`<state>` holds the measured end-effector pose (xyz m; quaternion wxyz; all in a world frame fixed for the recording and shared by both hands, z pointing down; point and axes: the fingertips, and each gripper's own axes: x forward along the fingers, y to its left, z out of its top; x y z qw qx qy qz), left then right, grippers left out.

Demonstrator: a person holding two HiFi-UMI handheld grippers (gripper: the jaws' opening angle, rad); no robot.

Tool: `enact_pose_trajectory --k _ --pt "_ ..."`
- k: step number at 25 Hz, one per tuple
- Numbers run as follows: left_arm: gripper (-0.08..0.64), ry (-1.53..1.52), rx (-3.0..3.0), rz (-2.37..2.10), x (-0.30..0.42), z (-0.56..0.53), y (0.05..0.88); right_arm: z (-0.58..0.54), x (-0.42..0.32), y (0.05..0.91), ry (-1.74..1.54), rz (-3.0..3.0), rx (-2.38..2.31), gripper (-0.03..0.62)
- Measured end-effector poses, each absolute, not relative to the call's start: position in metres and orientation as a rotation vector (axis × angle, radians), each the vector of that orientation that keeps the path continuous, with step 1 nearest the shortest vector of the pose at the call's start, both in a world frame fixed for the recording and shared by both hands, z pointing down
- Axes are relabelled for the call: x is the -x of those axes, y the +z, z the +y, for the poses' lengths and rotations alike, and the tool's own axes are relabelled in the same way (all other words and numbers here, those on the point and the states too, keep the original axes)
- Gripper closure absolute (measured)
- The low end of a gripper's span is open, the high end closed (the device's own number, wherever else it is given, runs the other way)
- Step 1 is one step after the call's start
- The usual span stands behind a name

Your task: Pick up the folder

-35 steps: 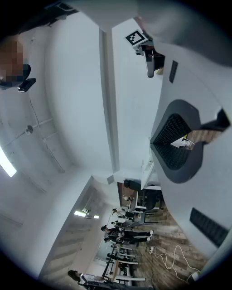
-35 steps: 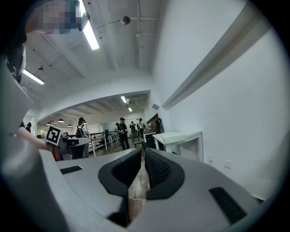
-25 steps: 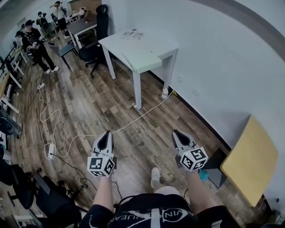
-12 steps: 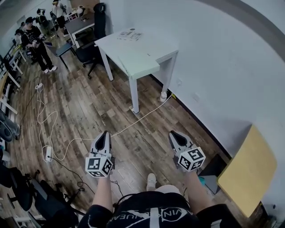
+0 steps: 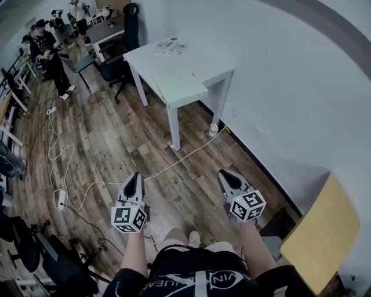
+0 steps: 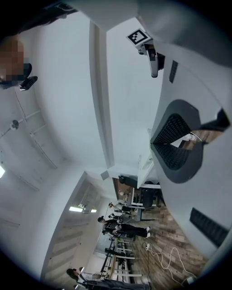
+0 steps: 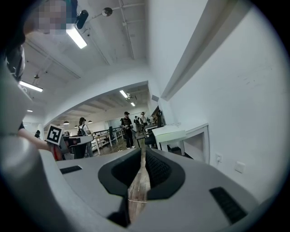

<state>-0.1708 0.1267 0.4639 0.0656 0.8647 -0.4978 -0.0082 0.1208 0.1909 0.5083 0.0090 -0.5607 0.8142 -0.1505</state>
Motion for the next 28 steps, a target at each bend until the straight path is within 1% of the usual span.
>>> enact_pose_trajectory --k 11,17,28 --pt "0.546 -0.008 -2.594 -1.510 0.166 0.085 0.480 0.143 -0.130 0.518 -0.529 2.497 1.722 0.547" --pt "0.545 -0.024 -2.603 -1.502 0.154 0.046 0.480 0.107 -0.133 0.520 -0.528 2.508 1.712 0.546" --pt "0.545 -0.004 -2.582 -1.504 0.140 -0.026 0.488 0.030 -0.140 0.533 -0.627 2.497 1.664 0.545"
